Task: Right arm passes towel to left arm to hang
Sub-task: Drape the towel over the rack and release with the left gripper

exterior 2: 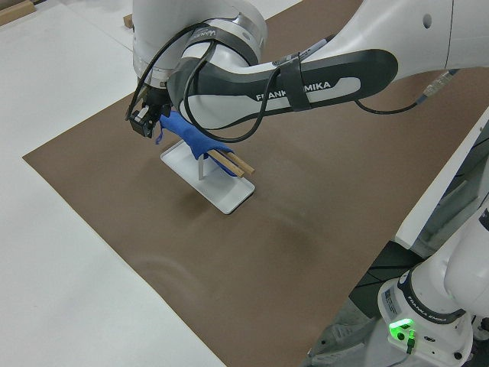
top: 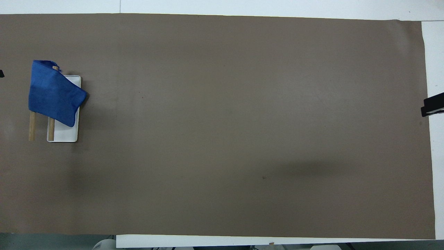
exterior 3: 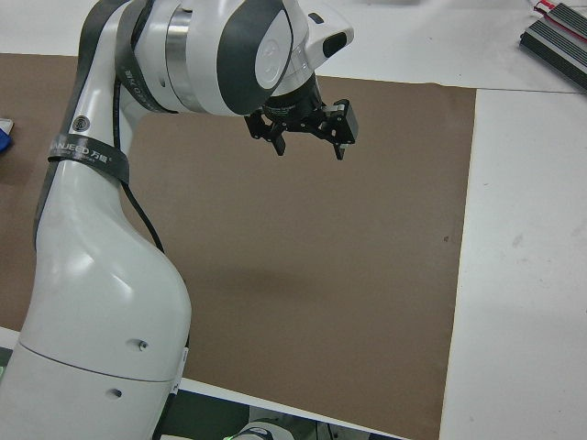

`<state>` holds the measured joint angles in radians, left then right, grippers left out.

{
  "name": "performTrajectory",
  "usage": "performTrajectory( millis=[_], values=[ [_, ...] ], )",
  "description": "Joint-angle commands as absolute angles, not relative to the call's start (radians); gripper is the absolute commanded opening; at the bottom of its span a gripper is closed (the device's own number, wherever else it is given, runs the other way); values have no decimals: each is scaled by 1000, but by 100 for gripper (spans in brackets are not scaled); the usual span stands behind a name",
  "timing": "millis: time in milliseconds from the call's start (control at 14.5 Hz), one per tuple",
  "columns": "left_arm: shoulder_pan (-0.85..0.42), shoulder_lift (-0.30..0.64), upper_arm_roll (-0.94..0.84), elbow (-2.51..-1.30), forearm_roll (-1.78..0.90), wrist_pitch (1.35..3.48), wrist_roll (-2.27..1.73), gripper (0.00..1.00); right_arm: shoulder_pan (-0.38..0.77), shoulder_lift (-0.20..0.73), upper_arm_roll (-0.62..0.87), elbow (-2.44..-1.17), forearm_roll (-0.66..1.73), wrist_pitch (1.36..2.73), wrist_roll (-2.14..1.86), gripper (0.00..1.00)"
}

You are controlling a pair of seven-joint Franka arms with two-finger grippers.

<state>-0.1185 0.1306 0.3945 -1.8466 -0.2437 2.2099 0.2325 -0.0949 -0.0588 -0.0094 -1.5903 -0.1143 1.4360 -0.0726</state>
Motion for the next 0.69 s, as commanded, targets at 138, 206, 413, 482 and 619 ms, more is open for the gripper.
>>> performTrajectory(
  millis=[138,206,413,482,619],
  values=[
    [-135,133,391,-1812,-171,2204,273,100,-97,-71,-14,-1606,-95,1440,-89,100],
    [-137,146,374,-1781,-116,2172,291,100,-95,-72,-15,-1606,-95,1440,-89,100],
    [-144,156,315,-1692,-78,2065,279,100,-95,-72,-14,-1606,-95,1440,-89,100],
    [-150,150,302,-1690,-78,2051,267,100,-95,-72,-14,-1606,-95,1440,-89,100],
    [-179,144,296,-1649,-75,1961,201,100,-95,-71,-15,-1606,-95,1440,-89,100]
  ],
)
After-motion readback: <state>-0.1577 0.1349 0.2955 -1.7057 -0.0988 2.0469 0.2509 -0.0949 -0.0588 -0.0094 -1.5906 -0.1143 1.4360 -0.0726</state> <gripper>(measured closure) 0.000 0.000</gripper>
